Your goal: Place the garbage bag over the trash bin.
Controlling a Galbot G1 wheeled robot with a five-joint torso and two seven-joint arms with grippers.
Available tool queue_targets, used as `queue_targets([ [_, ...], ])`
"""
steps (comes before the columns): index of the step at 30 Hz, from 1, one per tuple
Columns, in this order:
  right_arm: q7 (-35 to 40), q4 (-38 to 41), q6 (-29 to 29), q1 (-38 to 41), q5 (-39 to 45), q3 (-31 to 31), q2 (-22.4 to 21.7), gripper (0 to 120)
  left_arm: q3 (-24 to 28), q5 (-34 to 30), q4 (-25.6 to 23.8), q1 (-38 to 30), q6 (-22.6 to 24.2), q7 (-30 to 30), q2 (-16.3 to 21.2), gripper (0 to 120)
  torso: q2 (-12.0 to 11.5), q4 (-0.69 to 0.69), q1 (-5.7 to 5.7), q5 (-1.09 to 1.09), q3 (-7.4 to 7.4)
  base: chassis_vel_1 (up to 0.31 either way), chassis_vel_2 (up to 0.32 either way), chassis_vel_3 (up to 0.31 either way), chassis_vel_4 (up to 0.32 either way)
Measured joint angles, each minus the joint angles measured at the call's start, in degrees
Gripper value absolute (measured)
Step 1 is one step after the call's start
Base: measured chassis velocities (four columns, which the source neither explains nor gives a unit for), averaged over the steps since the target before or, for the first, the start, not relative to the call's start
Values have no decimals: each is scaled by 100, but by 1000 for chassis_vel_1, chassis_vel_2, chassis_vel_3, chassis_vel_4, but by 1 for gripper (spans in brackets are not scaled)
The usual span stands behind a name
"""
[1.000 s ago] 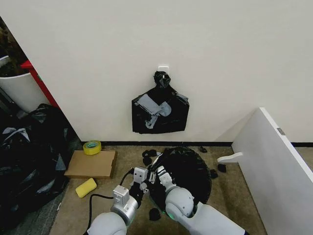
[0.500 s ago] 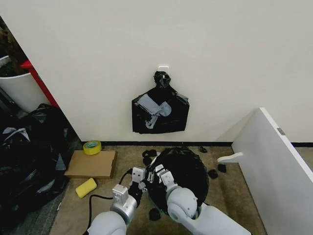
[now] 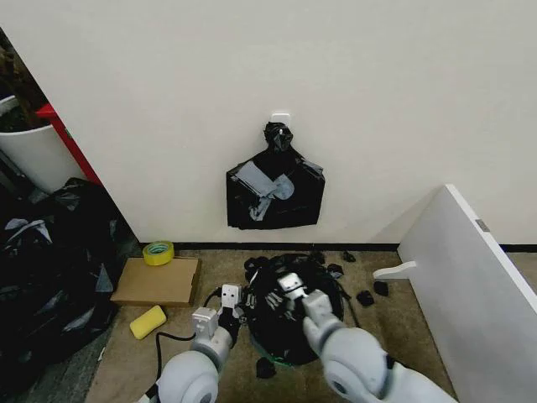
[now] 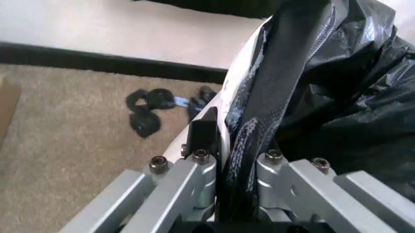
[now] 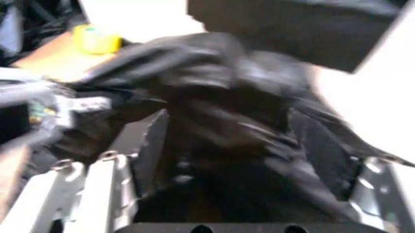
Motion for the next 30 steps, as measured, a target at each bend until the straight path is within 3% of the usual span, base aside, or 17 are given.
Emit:
queue_targets([
  [4, 2, 159, 191, -186, 68, 333, -98, 80, -175, -241, 4, 14, 14, -83, -49, 5, 0, 0, 0, 0, 0, 0, 0, 0, 0],
  [8, 146, 367, 508, -330, 217, 765, -98, 99, -407, -847, -105, 197, 85, -393, -102, 5, 0, 5, 0, 0, 0, 0, 0, 0, 0],
  [17, 111, 440, 669, -709, -254, 885, 430, 100, -451, -1511, -24, 159, 114, -895, -217, 5, 0, 3, 0, 0, 0, 0, 0, 0, 0],
  [27, 81, 416, 739, -930, -423, 974, 700, 100, -504, -1889, 266, 89, 5, -918, -195, 5, 0, 2, 0, -2, 0, 0, 0, 0, 0],
  [30, 71, 431, 764, -990, -434, 1028, 710, 100, -509, -1854, 280, 90, -1, -874, -170, 15, 0, 2, 0, 0, 0, 0, 0, 0, 0],
])
